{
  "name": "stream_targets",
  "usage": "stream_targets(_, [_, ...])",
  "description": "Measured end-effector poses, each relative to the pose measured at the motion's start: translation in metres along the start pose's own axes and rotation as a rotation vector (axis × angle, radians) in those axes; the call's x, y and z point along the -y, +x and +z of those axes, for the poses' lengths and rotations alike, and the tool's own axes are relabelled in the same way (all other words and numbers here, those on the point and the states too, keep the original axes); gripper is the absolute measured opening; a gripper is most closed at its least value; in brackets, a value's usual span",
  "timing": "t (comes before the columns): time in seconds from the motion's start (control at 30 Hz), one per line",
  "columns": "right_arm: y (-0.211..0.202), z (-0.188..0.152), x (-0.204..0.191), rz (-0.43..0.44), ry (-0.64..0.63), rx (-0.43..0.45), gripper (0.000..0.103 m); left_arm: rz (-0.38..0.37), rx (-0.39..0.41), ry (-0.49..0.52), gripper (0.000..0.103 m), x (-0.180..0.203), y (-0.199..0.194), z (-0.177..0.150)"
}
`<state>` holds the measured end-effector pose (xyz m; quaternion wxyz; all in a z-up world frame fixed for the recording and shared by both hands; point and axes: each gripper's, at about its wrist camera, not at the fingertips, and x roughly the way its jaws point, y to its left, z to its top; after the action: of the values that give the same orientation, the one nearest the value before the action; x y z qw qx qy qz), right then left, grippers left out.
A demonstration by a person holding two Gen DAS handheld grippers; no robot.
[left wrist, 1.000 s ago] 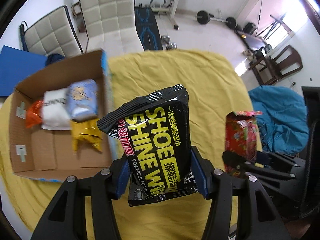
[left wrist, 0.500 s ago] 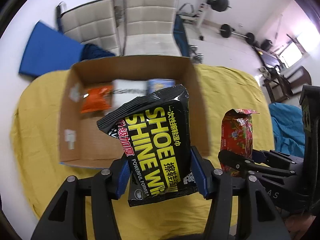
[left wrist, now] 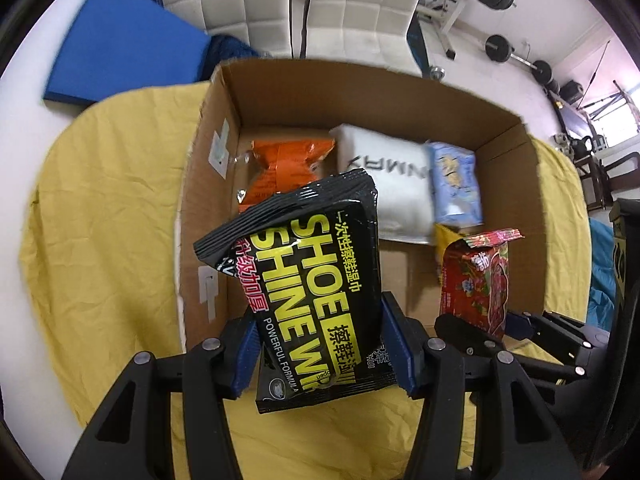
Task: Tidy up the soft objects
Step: 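Carry both packs over the box and lower them inside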
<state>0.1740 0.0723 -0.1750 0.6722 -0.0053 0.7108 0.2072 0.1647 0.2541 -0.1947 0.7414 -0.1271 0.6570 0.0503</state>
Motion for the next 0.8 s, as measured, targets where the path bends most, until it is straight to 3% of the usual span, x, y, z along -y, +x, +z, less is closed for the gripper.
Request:
stream_targets(0.33, [0.058, 0.013, -0.002, -0.032, 0.033, -0.068, 0.047, -0.004, -0.133, -0.013, 0.053, -0.016, 0.066, 0.011])
stream_targets(0.8, [0.114, 0.033, 0.006, -0.050, 0.089, -0.141, 0.047, 0.014, -0.225, 0.025, 0.053, -0.004, 0.109, 0.008])
